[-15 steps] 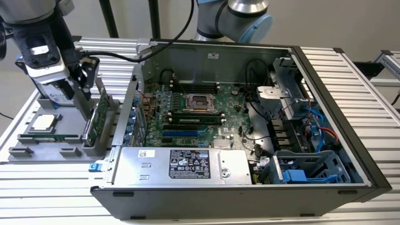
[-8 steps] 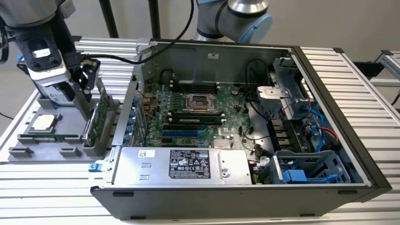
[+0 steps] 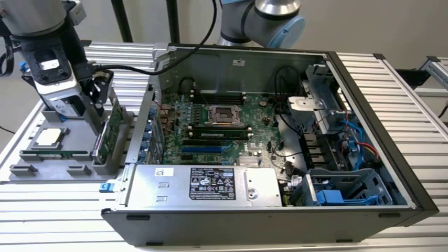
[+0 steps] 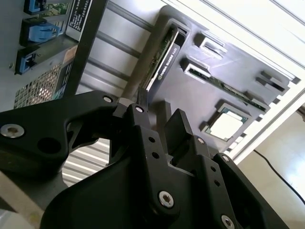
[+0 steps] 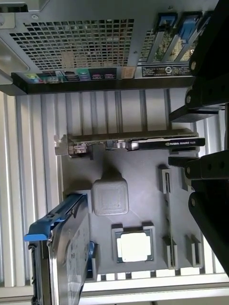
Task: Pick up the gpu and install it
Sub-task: 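Pick up the gpu and move the gpu toward the slot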
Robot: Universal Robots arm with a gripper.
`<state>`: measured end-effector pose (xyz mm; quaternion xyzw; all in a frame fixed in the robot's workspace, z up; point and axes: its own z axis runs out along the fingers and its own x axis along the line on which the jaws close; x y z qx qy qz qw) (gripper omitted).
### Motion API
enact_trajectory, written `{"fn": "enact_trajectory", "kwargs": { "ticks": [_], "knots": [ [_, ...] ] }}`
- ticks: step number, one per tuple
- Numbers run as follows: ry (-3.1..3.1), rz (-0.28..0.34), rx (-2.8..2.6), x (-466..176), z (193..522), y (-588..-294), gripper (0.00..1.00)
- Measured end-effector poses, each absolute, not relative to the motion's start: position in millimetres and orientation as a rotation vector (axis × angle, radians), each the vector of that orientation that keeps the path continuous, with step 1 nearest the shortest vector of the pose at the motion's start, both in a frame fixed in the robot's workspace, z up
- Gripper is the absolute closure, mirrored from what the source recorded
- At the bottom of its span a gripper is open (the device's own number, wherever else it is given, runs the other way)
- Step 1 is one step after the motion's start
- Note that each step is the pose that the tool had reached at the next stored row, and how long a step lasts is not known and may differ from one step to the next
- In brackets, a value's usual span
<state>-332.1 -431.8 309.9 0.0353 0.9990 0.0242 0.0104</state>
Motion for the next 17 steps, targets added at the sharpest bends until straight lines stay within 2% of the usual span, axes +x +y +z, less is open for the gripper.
{"fn": "enact_trajectory", "kwargs": {
  "ticks": [17],
  "knots": [
    [3.118, 0.076, 0.11, -332.0, 299.3, -431.8, 0.0]
  ]
}}
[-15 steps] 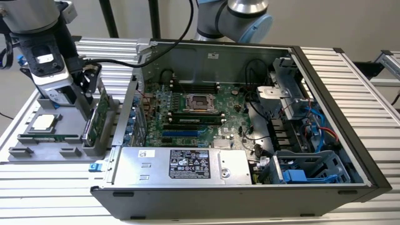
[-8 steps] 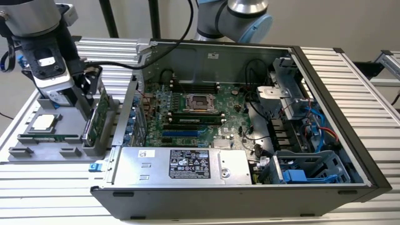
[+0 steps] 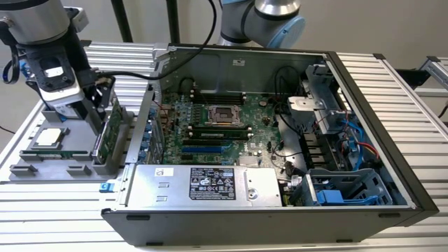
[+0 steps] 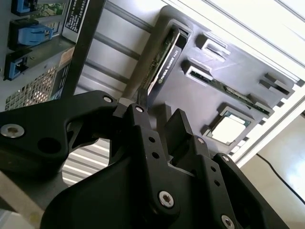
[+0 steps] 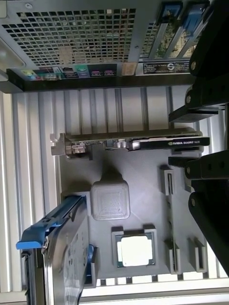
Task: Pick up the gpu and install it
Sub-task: 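Pick up the gpu and move the gpu toward the slot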
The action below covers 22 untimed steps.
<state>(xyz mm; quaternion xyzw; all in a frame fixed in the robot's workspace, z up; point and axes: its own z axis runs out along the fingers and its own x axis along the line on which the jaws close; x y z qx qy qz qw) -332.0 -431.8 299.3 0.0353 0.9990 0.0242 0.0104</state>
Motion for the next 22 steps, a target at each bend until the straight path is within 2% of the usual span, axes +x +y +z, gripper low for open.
{"fn": "enact_trajectory", "kwargs": {
  "ticks": [22],
  "knots": [
    [3.118, 0.076, 0.11, -332.1, 286.2, -431.8, 0.0]
  ]
}}
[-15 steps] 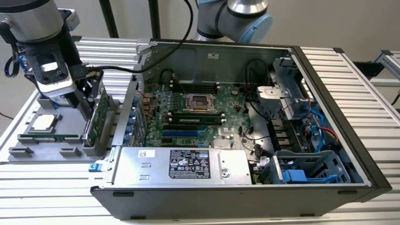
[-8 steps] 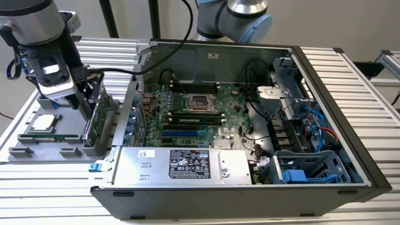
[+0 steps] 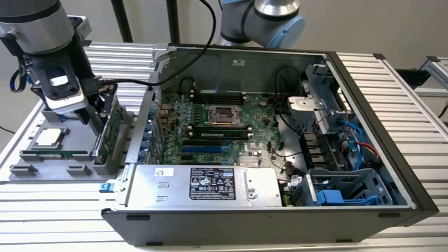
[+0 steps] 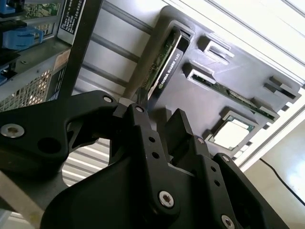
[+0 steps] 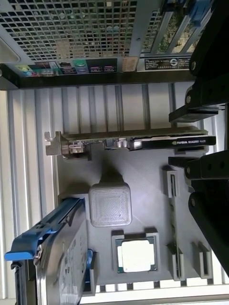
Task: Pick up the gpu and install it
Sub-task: 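Pick up the gpu and move the gpu toward the slot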
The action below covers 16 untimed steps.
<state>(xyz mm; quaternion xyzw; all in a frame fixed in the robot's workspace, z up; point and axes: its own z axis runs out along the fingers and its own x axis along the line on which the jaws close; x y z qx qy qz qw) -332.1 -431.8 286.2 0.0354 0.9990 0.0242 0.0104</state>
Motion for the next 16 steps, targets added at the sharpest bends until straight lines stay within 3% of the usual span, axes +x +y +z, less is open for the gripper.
{"fn": "enact_trajectory", "kwargs": {
  "ticks": [16],
  "knots": [
    [3.118, 0.076, 0.11, -331.4, 274.4, -431.8, 0.0]
  ]
}}
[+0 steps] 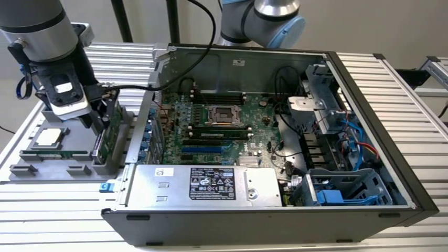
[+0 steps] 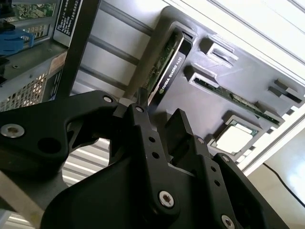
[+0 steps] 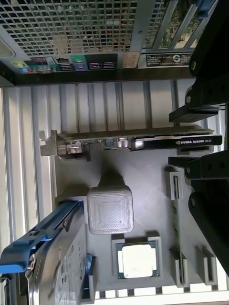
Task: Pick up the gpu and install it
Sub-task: 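Pick up the gpu and move the gpu toward the slot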
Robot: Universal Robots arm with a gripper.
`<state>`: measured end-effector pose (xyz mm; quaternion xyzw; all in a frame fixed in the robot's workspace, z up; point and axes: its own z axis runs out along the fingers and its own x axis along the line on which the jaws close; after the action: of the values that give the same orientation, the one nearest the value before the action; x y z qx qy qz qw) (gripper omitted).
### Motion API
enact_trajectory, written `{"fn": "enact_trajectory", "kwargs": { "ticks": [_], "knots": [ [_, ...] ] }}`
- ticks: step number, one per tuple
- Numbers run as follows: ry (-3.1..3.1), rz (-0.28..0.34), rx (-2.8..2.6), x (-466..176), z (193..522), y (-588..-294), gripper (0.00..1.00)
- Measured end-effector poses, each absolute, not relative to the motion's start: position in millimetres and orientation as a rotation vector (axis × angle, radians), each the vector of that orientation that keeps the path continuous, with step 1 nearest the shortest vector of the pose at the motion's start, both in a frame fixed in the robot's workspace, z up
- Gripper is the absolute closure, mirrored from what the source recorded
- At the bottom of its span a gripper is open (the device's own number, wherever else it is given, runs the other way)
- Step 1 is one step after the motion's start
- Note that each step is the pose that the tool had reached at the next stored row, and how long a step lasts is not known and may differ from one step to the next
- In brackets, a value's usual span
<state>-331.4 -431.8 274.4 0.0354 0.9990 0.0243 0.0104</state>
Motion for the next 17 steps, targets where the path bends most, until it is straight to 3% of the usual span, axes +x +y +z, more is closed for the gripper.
{"fn": "enact_trajectory", "kwargs": {
  "ticks": [17],
  "knots": [
    [3.118, 0.076, 0.11, -330.9, 261.0, -431.8, 0.0]
  ]
}}
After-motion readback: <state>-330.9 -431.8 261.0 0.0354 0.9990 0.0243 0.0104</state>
